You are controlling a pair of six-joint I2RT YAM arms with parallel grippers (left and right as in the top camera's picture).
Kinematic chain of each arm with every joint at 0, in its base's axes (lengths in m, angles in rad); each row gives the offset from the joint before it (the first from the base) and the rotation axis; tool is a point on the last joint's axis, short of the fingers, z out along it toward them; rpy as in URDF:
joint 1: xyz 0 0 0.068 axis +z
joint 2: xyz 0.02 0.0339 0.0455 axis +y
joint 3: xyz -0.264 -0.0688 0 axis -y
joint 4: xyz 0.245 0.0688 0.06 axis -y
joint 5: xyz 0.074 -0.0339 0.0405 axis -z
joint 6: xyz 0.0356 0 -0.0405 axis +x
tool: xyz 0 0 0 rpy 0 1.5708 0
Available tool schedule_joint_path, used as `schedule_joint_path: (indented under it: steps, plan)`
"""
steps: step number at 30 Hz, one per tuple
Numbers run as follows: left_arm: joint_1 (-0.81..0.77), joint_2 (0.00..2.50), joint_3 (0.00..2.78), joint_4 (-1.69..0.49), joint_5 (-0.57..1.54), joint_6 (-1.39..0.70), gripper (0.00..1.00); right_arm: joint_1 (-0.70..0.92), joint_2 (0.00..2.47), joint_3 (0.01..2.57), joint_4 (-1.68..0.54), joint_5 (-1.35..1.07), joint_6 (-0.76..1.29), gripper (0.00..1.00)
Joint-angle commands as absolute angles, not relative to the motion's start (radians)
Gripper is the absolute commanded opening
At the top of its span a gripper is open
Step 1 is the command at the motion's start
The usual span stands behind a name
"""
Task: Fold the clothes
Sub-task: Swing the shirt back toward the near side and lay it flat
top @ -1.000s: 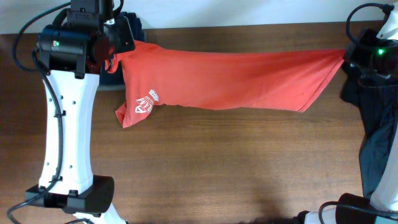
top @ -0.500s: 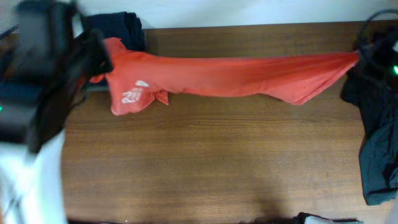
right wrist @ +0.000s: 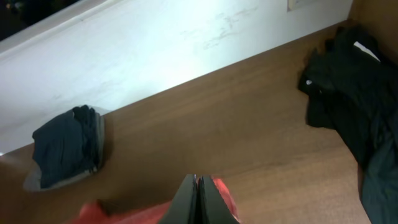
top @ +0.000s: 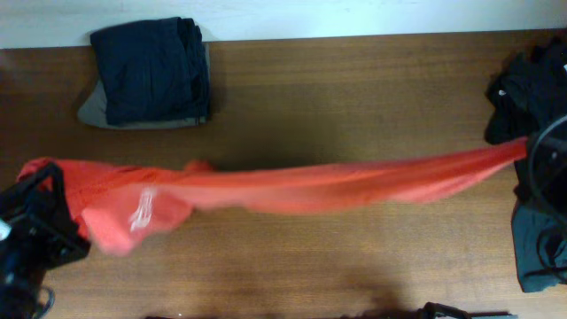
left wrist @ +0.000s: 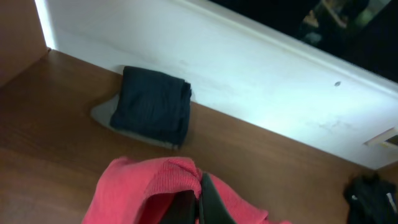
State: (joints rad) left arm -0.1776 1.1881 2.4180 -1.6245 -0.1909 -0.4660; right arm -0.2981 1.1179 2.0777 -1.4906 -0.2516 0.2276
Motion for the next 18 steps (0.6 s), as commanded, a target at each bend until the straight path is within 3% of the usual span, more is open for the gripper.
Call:
schedule_joint_path:
  steps: [1, 9, 18]
  plan:
    - [-0.177, 1.153, 2.435, -1.617, -0.198, -0.483, 0.01, -0.302, 1.095, 2.14, -1.503, -0.227, 0.214, 0.04]
    - [-0.176, 1.188, 2.476, -1.541, -0.323, -0.482, 0.01, -0.302, 1.109, 2.237, -1.461, -0.224, 0.219, 0.04]
    - [-0.176, 1.495, 2.404, -1.557, -0.356, -0.482, 0.01, -0.302, 1.332, 2.221, -1.484, -0.224, 0.218, 0.04]
